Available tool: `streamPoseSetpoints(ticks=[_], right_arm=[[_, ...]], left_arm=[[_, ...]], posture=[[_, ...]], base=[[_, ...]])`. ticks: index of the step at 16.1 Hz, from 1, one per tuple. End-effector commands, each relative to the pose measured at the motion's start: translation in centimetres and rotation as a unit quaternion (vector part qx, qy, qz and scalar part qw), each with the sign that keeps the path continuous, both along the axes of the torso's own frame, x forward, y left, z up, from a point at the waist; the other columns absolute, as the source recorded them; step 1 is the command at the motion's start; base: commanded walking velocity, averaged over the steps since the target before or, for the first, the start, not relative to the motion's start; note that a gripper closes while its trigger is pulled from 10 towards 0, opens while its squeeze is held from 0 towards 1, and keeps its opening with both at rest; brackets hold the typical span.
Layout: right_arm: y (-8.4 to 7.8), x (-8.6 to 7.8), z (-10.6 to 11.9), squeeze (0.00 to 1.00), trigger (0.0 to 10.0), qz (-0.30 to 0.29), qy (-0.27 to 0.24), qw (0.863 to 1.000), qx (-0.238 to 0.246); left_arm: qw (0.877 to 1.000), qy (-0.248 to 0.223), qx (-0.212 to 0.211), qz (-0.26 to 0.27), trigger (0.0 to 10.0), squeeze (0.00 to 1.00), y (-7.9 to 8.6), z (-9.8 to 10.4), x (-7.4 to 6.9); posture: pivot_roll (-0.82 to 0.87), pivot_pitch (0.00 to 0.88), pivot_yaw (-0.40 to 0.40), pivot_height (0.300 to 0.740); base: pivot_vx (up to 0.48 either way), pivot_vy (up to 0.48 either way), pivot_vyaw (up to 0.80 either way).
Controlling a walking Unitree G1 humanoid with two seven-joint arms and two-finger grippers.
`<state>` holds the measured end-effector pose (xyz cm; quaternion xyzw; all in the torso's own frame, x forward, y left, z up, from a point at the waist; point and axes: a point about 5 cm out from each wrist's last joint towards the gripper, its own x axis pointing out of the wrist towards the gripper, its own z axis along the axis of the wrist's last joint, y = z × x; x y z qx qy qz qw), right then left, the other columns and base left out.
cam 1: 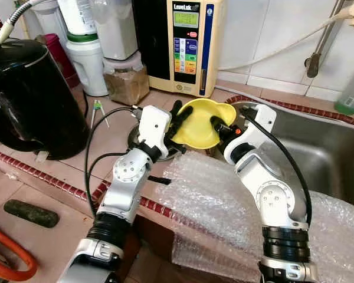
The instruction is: Kitchen organization
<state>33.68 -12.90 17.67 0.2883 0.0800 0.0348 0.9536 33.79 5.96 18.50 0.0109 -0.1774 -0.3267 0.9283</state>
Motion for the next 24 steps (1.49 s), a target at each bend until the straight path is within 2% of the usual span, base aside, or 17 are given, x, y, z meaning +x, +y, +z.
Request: streamPoseSetpoints(ticks=[1, 3, 6, 8, 9, 10, 11, 13, 14, 17, 18, 19, 24], right_arm=[[-3.4, 0.1, -0.5, 0.0, 0.0, -0.089, 0.02, 0.996, -0.006], [-4.9, 0.3, -0.6, 0.0, 0.0, -0.134, 0.026, 0.991, -0.014], [-7.1, 0.3, -1.1, 0.0, 0.0, -0.196, 0.042, 0.979, -0.024], [-8.3, 0.4, -1.5, 0.0, 0.0, -0.229, 0.054, 0.972, -0.031], [-10.0, 0.2, -2.4, 0.0, 0.0, -0.273, 0.08, 0.958, -0.036], [-10.2, 0.1, -2.6, 0.0, 0.0, -0.281, 0.085, 0.955, -0.038], [-11.0, -0.1, -3.1, 0.0, 0.0, -0.305, 0.095, 0.947, -0.044], [-11.3, -0.3, -3.7, 0.0, 0.0, -0.315, 0.111, 0.941, -0.049], [-11.4, -0.4, -4.0, 0.0, 0.0, -0.319, 0.115, 0.939, -0.054], [-11.2, -0.4, -4.5, 0.0, 0.0, -0.314, 0.129, 0.939, -0.061], [-11.1, -0.3, -4.5, 0.14, 8.5, -0.31, 0.128, 0.94, -0.058], [-10.8, -0.2, -4.5, 1.0, 10.0, -0.302, 0.129, 0.943, -0.058], [-11.0, -0.3, -4.7, 1.0, 10.0, -0.302, 0.135, 0.942, -0.057]], left_arm=[[0.999, -0.029, -0.005, -0.03, 10.0, 1.0, -0.5, 1.2, -0.4], [0.998, 0.004, 0.019, -0.067, 10.0, 1.0, -1.0, 0.0, -0.7], [0.989, 0.05, 0.039, -0.134, 10.0, 1.0, -1.5, -1.3, -1.7], [0.984, 0.076, 0.049, -0.155, 10.0, 1.0, -1.5, -1.9, -1.9], [0.975, 0.109, 0.08, -0.176, 10.0, 1.0, -1.4, -3.0, -2.2], [0.973, 0.115, 0.085, -0.181, 10.0, 1.0, -1.4, -3.2, -2.3], [0.97, 0.127, 0.094, -0.182, 10.0, 1.0, -1.3, -3.5, -2.4], [0.969, 0.144, 0.09, -0.179, 10.0, 1.0, -1.1, -3.6, -2.3], [0.967, 0.146, 0.105, -0.179, 10.0, 1.0, -1.0, -3.8, -2.3], [0.966, 0.159, 0.108, -0.175, 10.0, 1.0, -1.0, -4.2, -2.3], [0.965, 0.16, 0.109, -0.176, 10.0, 1.0, -1.1, -4.2, -2.3], [0.965, 0.163, 0.11, -0.176, 10.0, 1.0, -1.1, -4.3, -2.3], [0.965, 0.168, 0.119, -0.162, 10.0, 1.0, -1.3, -4.6, -2.2]], posture=[[-0.05, 0.0, 0.052, 0.74], [-0.05, 0.0, 0.053, 0.74], [-0.04, 0.0, 0.051, 0.74], [-0.04, 0.0, 0.05, 0.74], [-0.04, 0.0, 0.051, 0.74], [-0.04, 0.0, 0.052, 0.74], [-0.04, 0.0, 0.054, 0.74], [-0.04, 0.0, 0.057, 0.74], [-0.04, 0.0, 0.058, 0.74], [-0.05, 0.0, 0.059, 0.74], [-0.05, 0.0, 0.059, 0.74], [-0.05, 0.0, 0.059, 0.74], [-0.06, 0.0, 0.049, 0.74]], base=[[0.0, 0.0, 0.0], [0.0, 0.0, 0.0], [0.0, 0.0, 0.0], [0.0, 0.0, 0.0], [0.0, 0.0, 0.0], [0.0, 0.0, 0.0], [0.0, 0.0, 0.0], [0.0, 0.0, 0.0], [0.0, 0.0, 0.0], [0.0, 0.0, 0.0], [0.0, 0.0, 0.0], [0.0, 0.0, 0.0], [0.0, 0.0, 0.0]])
